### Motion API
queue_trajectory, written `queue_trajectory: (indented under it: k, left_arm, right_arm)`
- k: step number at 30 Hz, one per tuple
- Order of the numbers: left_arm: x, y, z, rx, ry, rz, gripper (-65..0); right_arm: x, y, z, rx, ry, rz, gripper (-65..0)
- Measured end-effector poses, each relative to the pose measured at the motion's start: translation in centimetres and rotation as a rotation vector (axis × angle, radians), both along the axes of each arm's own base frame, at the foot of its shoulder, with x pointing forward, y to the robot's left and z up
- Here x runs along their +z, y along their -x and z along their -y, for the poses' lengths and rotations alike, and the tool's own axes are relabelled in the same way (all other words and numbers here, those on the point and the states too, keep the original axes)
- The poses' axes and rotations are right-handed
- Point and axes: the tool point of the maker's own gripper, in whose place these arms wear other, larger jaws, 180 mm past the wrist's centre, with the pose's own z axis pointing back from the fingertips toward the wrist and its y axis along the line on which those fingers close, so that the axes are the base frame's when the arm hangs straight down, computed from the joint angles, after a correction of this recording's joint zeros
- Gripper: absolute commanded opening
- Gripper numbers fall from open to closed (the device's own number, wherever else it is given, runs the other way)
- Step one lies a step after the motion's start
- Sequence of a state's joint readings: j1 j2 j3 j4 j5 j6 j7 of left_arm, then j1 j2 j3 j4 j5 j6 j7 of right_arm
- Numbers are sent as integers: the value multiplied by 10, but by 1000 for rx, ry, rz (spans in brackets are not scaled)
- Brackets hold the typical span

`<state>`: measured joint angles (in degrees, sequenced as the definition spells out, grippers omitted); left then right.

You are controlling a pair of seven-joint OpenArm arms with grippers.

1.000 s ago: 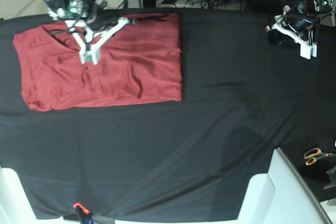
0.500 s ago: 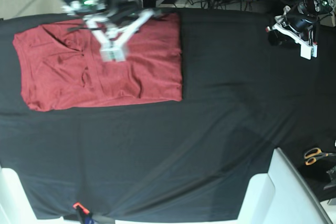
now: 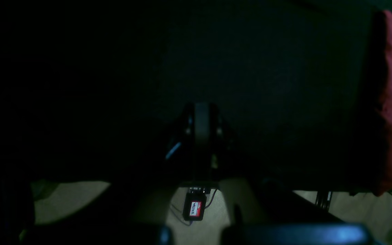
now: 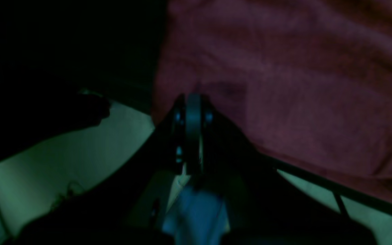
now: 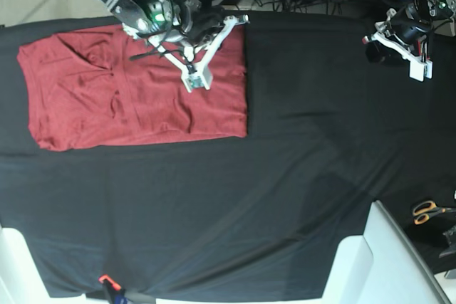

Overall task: Fold the T-shirt properly
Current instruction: 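Grasp the shirt's collar end with the right gripper and lift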

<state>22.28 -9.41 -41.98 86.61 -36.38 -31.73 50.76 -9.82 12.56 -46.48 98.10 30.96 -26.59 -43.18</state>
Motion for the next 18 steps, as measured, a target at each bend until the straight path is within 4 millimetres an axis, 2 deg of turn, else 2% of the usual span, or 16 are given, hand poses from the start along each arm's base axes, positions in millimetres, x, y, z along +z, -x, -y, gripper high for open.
queue_trajectory:
  k: [5,10,12,15,17,18]
  left_arm:
    - [0,1,0,0,0,-1,-650]
    - [1,-1,0,-1,-1,2,-650]
    - [1,-2,-1,-1,-2,3,-650]
    - [1,-2,0,-1,0,4,-650]
    - [1,-2,0,-1,0,4,-650]
    - [1,-2,0,-1,-1,4,-650]
  right_arm:
    - [-29,9,13,-14,73,-62,-648]
    - [-30,10,14,-15,74,-63,-648]
    - [-17,9,10,-13,49,-48,-648]
    - [26,-7,-10,1,-58,43,-648]
    - [53,-21,-7,-6,-107,91,-644]
    - [62,-29,4,-55,-123,93,-642]
